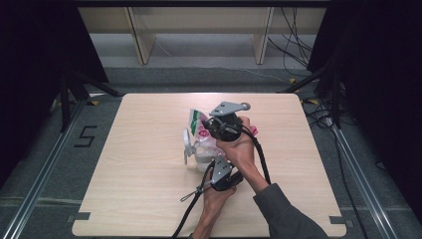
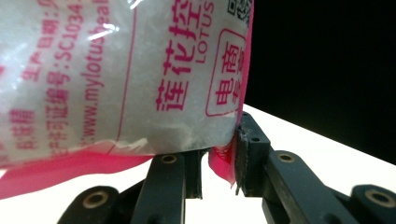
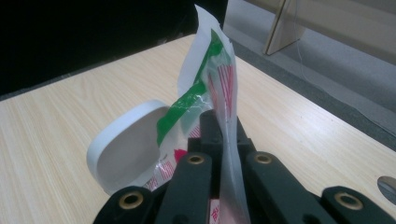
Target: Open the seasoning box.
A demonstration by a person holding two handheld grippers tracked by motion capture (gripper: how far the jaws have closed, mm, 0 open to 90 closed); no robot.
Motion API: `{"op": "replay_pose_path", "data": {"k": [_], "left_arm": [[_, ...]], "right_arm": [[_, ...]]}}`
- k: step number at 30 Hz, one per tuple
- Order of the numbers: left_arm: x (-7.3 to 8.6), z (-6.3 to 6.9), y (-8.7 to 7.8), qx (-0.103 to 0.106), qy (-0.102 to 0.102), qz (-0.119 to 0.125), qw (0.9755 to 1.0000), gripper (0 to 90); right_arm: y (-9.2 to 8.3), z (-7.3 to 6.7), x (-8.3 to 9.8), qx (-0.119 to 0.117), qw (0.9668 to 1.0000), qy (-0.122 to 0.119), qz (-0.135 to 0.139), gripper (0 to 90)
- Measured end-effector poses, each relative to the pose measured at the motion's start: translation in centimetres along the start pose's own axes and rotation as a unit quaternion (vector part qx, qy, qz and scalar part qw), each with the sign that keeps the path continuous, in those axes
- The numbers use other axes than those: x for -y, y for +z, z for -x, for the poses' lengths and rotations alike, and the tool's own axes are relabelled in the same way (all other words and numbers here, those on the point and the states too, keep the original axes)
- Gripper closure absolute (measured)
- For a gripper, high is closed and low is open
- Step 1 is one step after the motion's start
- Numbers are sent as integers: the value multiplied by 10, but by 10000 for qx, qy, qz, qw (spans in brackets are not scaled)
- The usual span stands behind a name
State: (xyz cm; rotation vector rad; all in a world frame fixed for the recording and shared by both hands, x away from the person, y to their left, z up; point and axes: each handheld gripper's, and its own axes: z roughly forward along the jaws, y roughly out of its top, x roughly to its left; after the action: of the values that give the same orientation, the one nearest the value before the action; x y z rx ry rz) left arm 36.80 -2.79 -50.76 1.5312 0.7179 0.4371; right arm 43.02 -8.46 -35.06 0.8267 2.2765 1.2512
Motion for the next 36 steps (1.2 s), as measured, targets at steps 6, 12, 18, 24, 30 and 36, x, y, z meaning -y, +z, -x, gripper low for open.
{"op": "replay_pose_path", "data": {"k": [6,12,18,24,30,36], "left_arm": [[0,0,0,80,-84,18,9999,746],[-1,2,0,96,-95,58,9999,745],[-2,4,-2,43,-43,-1,10000,745],[-2,5,-1,94,-41,79,9999,745],[-2,5,-1,80,-42,89,9999,745],[-2,6,0,114,-65,143,9998,745]], "right_arm": [[1,-1,1,46,10000,34,-51,900],[2,-1,0,9,10000,-34,-66,900],[1,-3,-1,27,10000,-5,-76,900],[2,-1,-1,35,9999,-6,-132,900],[5,-3,0,58,9999,-2,-143,900],[5,-3,0,95,9999,-32,-74,900]]}}
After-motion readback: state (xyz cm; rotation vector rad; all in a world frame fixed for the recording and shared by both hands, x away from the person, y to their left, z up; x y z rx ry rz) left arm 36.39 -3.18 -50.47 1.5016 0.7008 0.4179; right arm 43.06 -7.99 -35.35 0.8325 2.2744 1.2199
